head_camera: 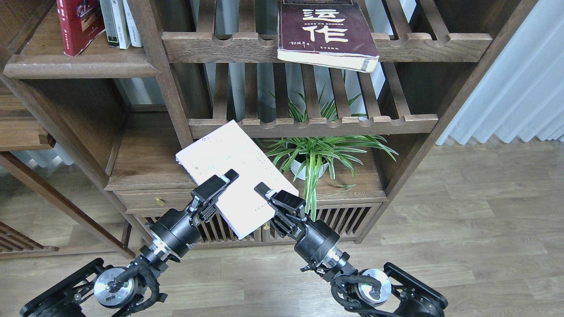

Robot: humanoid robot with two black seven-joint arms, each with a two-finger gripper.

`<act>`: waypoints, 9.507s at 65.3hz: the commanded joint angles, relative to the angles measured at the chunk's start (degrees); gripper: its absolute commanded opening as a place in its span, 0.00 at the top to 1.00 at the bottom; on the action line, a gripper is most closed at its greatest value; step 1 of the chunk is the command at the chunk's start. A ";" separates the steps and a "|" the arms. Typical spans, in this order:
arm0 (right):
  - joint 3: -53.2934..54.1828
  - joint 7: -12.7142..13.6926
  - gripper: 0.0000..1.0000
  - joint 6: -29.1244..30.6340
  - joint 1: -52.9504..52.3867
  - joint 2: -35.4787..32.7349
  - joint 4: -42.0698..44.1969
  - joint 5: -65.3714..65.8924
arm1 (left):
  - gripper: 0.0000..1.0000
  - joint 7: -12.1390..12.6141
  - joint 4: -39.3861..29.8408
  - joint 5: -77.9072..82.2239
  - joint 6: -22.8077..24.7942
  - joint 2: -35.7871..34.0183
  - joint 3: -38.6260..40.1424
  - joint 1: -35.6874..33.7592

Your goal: Organize books on shelf

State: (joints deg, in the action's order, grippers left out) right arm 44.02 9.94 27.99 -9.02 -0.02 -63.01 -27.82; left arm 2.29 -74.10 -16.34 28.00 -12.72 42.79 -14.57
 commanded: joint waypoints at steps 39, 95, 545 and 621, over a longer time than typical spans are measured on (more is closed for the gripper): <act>0.63 -0.01 0.82 0.01 -0.83 0.02 0.52 0.13 | 0.94 0.08 0.18 0.34 0.00 -0.29 -0.25 0.07; 0.63 0.08 0.96 0.01 -1.62 0.02 0.52 0.13 | 0.94 0.08 0.45 0.34 0.00 -0.38 -0.25 0.15; 6.08 -1.68 0.12 0.01 -2.15 0.02 7.55 4.70 | 1.00 -3.52 22.15 58.09 -19.56 -20.77 26.03 -39.84; 6.43 -1.77 0.10 0.01 -1.88 0.02 7.55 4.62 | 0.97 -9.76 31.91 57.47 -19.30 -17.43 18.11 -43.79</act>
State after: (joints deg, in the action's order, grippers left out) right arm 50.45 8.17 28.00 -10.90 0.00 -55.46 -23.20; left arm -6.79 -42.98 41.18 8.76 -31.04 61.00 -58.27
